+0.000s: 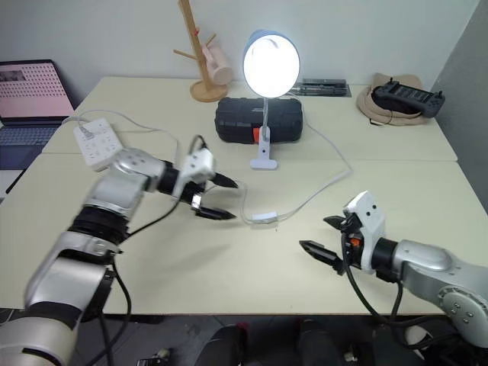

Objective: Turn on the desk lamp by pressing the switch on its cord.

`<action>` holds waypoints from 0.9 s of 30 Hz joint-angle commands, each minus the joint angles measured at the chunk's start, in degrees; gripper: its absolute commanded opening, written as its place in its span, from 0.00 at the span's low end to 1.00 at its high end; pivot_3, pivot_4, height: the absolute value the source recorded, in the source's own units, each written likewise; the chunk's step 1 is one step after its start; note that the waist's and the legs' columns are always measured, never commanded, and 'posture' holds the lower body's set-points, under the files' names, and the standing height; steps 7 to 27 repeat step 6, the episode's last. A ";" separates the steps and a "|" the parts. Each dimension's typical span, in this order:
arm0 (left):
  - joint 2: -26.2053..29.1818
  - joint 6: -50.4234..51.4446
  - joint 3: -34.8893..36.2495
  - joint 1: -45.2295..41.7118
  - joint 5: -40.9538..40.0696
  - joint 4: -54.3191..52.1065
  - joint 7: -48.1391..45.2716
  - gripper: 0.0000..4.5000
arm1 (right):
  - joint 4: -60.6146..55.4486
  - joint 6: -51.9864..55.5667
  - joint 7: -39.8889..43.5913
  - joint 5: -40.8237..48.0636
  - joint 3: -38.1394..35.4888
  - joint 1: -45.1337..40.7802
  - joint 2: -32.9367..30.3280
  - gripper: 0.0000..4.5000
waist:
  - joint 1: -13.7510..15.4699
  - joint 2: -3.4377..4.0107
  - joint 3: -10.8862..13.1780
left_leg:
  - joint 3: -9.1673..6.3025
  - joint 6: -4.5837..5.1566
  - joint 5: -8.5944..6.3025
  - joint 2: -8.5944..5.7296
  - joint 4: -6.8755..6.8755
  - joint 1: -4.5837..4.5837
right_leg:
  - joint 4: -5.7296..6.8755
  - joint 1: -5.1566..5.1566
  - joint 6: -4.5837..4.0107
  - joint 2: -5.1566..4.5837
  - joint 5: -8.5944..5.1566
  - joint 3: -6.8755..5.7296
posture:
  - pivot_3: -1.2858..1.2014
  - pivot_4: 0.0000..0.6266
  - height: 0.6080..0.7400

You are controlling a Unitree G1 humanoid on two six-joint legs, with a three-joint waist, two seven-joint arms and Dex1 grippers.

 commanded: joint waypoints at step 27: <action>7.30 5.32 8.46 5.98 -2.08 -6.92 4.19 0.99 | 5.56 -2.85 8.42 -6.39 -3.93 -2.89 -2.49 1.00 | 0.02 0.00 0.00 | -0.01 0.00 0.00 0.01 0.01 0.00 | 0.00 0.02 0.00 -0.02 0.00 0.00 | 0.52 0.24 1.00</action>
